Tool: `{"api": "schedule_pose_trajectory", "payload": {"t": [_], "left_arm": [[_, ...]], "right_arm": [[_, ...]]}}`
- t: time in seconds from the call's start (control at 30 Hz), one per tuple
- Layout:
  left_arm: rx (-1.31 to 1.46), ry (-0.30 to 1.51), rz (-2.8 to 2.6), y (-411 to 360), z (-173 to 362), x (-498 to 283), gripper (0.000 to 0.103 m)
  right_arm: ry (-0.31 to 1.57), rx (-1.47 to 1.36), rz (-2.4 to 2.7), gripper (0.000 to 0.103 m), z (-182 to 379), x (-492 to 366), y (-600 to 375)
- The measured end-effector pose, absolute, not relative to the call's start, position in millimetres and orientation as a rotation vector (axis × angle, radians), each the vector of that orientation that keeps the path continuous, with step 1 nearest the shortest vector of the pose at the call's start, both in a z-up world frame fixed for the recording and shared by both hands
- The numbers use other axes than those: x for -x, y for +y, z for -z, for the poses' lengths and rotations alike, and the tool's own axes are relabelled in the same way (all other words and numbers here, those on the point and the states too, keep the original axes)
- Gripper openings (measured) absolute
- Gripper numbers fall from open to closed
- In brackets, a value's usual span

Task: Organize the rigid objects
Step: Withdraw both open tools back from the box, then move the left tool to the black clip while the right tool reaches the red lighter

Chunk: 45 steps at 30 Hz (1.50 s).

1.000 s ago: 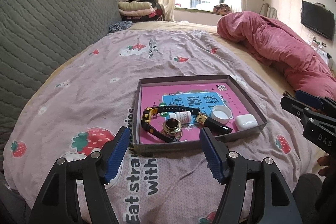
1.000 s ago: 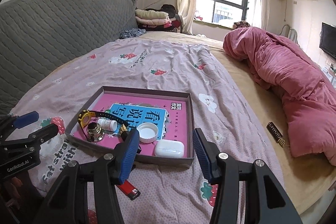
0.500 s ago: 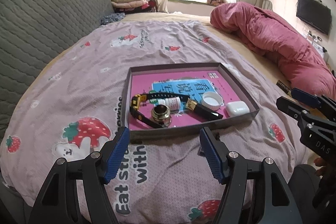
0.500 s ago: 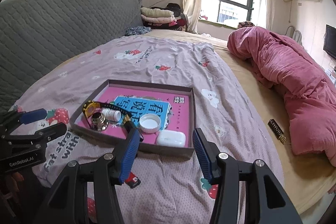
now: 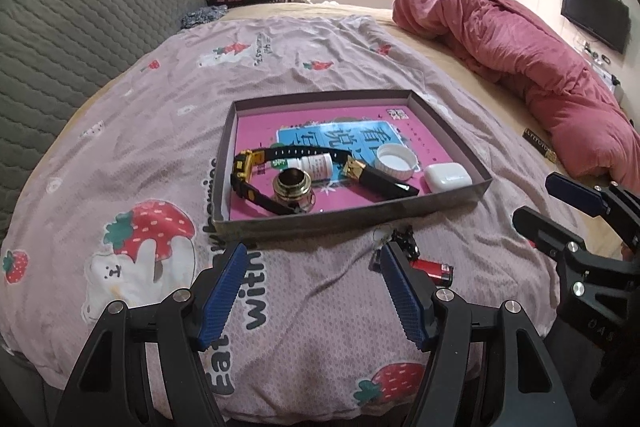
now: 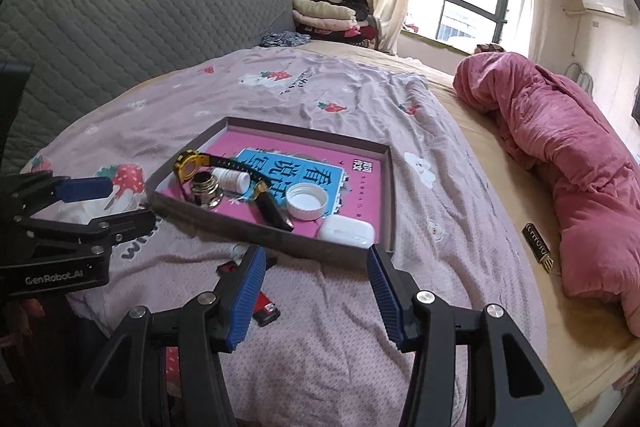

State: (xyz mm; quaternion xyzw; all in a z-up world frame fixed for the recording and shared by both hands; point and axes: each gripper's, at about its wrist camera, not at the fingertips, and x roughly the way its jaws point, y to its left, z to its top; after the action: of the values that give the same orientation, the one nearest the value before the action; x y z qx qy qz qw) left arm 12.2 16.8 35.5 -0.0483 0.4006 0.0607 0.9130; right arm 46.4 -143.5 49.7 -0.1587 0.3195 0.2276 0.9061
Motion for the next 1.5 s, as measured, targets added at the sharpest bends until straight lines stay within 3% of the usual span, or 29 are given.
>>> {"api": "schedule_pose_trajectory", "payload": {"t": [0.93, 1.5], "left_arm": [[0.083, 0.903, -0.065, 7.4, -12.8, -15.8, 0.071], [0.111, 0.973, 0.029, -17.8, 8.4, -64.1, 0.071]], "right_arm": [[0.701, 0.496, -0.533, 0.052, -10.3, -27.1, -119.4], [0.735, 0.44, -0.508, 0.052, -4.4, -41.3, -136.9]]}}
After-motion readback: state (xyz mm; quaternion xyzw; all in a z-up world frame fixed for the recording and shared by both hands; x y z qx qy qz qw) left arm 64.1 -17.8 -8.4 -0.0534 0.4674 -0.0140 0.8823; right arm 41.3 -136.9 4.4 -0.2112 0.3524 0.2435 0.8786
